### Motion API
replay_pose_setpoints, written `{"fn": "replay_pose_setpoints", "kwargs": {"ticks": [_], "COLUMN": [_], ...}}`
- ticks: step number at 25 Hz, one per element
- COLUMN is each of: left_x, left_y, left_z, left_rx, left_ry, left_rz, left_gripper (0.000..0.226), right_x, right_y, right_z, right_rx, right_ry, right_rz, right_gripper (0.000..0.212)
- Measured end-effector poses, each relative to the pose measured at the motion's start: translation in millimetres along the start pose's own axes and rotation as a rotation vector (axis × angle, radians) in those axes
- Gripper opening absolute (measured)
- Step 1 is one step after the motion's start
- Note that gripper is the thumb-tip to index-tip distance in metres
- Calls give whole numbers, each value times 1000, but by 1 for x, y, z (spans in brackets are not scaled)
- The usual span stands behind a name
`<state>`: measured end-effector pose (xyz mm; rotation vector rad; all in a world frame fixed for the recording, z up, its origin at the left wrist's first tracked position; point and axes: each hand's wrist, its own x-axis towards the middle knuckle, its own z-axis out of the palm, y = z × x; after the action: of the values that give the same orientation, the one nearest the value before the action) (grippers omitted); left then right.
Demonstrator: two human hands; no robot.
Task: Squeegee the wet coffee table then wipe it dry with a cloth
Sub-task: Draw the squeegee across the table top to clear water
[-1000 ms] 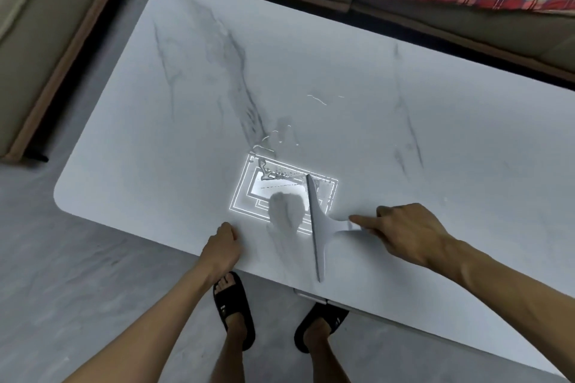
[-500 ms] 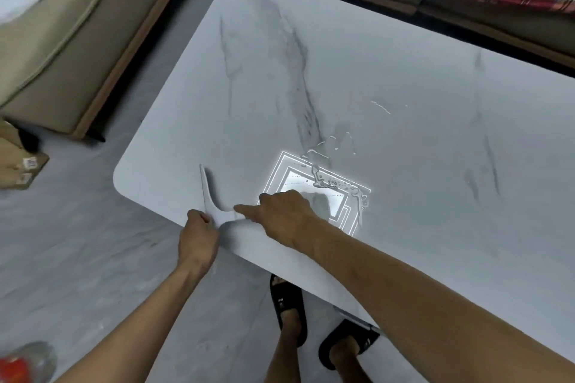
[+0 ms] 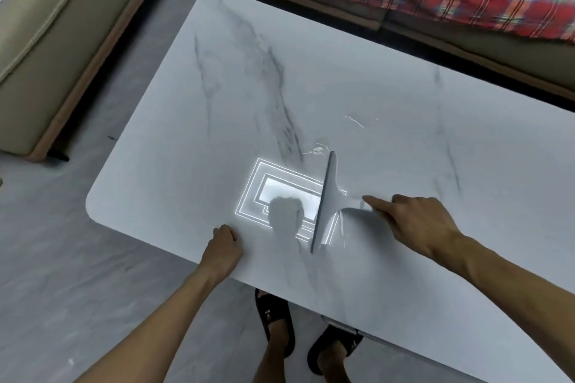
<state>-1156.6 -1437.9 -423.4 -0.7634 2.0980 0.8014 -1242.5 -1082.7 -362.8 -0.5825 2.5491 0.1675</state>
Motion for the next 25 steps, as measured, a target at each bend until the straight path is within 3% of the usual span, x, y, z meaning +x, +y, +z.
{"fn": "replay_pose_setpoints", "kwargs": {"ticks": [4,8,11,15,19,25], "left_x": [-4,-7,-4,4,11,11], "left_y": [5,-18,-51,-86,-91,-40], "left_z": [-6,-43,-70,-85,-78,-46], "left_rx": [-131,-216,-213,-225,-173,-97], "left_ry": [242,450,495,427,232,5], "left_rz": [-67,-98,-125,-160,-105,-52], "left_gripper": [15,19,14,12,12,19], "right_x": [-10,50,96,122,121,66], "right_y": [-23,-129,-217,-285,-258,-117], "right_z": [-17,-35,-42,-34,-16,3], "right_rx": [3,41,31,12,74,147], "right_ry": [72,12,-18,-85,-88,-50], "right_rz": [-115,-382,-507,-581,-517,-292], "right_gripper": [41,50,55,61,60,48]}}
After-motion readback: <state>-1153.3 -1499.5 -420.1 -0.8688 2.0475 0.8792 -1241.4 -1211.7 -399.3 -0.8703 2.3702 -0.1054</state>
